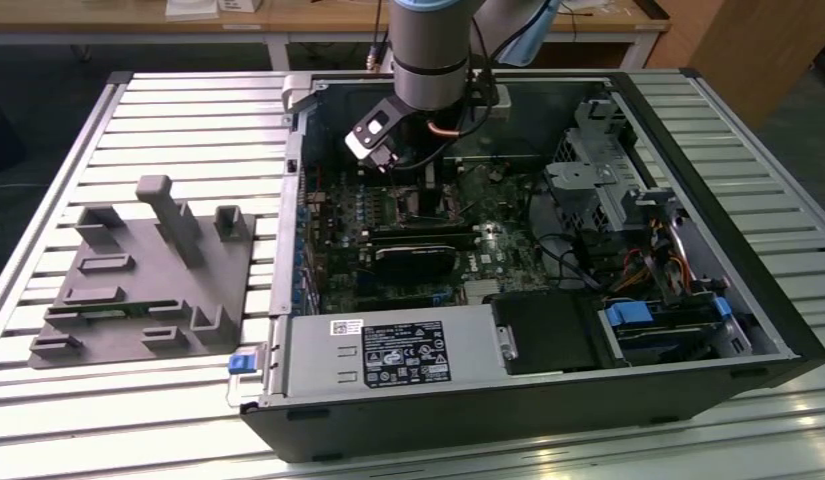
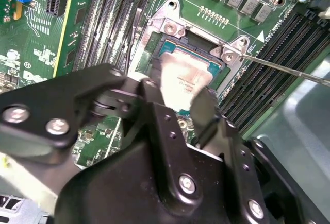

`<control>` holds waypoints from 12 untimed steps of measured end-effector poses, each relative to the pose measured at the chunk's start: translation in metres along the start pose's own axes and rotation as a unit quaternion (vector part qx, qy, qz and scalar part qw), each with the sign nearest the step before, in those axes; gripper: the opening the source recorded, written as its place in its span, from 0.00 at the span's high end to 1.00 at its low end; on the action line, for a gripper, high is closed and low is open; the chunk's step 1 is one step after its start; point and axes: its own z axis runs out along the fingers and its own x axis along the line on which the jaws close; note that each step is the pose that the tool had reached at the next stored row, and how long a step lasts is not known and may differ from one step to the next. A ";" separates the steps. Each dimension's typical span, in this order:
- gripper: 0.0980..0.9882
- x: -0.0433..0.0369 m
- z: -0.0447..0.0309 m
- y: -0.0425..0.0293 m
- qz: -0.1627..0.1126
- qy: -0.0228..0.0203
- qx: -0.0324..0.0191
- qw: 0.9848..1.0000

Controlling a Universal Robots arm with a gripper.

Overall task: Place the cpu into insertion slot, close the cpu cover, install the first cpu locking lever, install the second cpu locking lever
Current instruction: 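Place the cpu into insertion slot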

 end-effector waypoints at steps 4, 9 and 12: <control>0.71 0.0000 -0.0001 0.0000 0.000 0.000 0.000 1.000; 0.91 0.0000 -0.0002 0.0000 0.000 0.000 0.000 1.000; 0.99 0.0000 -0.0003 0.0000 0.000 0.000 0.000 1.000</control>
